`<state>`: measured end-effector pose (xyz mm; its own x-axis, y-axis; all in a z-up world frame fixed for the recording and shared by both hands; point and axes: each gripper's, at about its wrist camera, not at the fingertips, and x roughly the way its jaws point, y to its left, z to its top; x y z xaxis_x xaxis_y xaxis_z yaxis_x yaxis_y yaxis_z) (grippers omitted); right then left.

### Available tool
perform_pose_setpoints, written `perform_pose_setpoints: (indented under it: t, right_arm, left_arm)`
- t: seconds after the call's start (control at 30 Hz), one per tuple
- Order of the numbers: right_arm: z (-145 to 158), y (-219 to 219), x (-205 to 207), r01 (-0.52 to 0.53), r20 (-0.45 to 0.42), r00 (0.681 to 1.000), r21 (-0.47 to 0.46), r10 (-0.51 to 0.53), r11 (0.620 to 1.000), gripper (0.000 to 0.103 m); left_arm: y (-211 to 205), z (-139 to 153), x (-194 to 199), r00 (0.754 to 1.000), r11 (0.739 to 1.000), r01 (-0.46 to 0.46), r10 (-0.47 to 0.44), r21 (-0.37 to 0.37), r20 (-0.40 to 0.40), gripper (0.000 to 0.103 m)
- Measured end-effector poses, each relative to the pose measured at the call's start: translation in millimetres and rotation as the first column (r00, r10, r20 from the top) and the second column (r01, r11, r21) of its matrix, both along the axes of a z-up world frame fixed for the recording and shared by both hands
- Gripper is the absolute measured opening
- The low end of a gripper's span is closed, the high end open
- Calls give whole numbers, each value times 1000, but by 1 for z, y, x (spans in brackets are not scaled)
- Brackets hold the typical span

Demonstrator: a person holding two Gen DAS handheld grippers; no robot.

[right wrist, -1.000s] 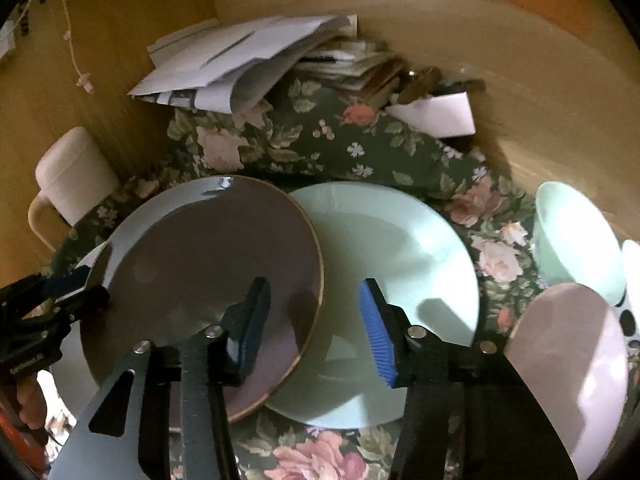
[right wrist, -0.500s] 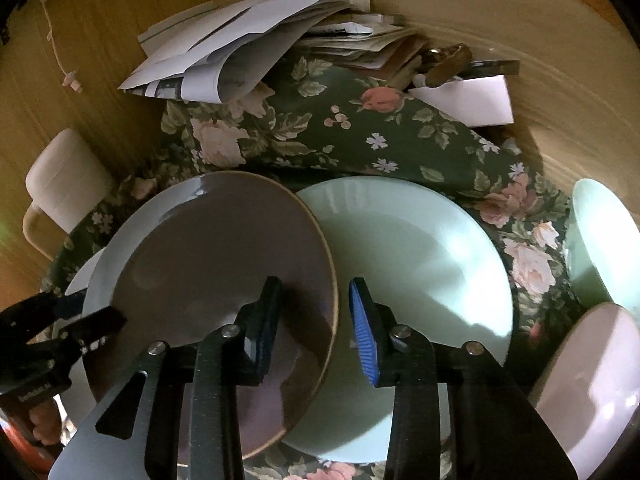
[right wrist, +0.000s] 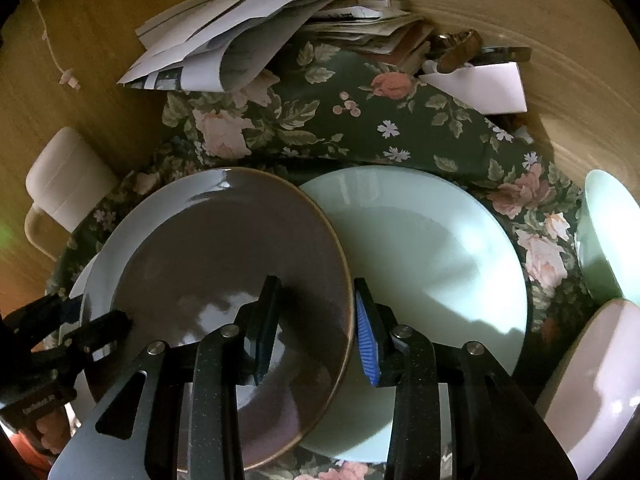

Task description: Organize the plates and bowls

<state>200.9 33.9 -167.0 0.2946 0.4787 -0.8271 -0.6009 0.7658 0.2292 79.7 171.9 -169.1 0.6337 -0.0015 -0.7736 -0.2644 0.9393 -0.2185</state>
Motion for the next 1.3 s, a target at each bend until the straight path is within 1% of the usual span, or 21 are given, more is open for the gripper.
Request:
perform_pose_setpoints:
  t: [0.17, 0.47, 0.8, 1.3]
  right_arm:
    - [-2, -8, -10, 7, 5, 1000, 4, -7, 1000, 32]
    - [3, -28, -24, 51, 28, 998, 31, -51, 998, 31]
    - [14, -57, -43, 92, 85, 991, 80, -99, 993, 31]
    - [30, -99, -73, 155, 129, 977, 134, -172, 979, 31]
  left_arm:
    - [1, 3, 0, 1000, 1000, -21, 21, 8, 10, 41]
    - [-9, 5, 0, 1000, 1000, -5, 4, 16, 20, 41]
    - [-22, 18, -4, 998, 1000, 16, -17, 26, 55, 42]
    - [-56, 37, -19, 992, 997, 58, -62, 41, 106, 42]
